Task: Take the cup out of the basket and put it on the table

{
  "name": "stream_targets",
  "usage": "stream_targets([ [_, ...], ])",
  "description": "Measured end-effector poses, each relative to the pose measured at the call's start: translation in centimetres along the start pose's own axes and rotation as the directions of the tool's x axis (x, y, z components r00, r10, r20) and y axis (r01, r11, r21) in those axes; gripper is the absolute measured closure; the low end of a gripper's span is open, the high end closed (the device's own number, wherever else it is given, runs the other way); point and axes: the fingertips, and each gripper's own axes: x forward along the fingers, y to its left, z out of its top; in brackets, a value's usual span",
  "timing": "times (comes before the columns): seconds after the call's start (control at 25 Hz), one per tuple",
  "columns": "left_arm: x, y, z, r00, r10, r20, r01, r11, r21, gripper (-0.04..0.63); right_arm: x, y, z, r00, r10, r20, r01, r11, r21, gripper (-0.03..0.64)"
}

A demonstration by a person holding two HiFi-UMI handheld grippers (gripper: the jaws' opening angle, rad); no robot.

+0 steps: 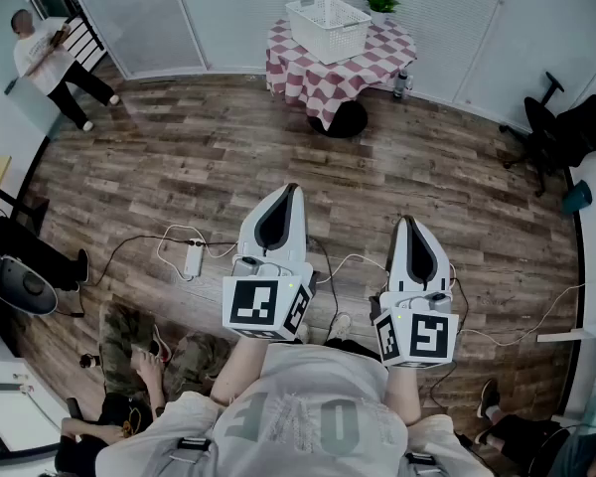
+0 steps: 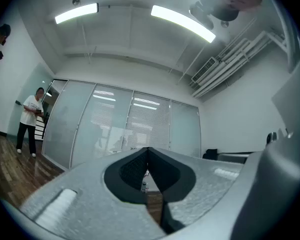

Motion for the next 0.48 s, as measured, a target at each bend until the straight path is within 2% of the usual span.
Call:
stream_targets([
  [0.48, 3.1, -0.9, -0.7, 1.000, 0.002, -0.012, -0.002, 1.000, 0.013, 0.590, 1.6, -3.0, -0.1, 1.000, -0.003, 0.023, 0.003, 1.000, 0.015, 0.606],
])
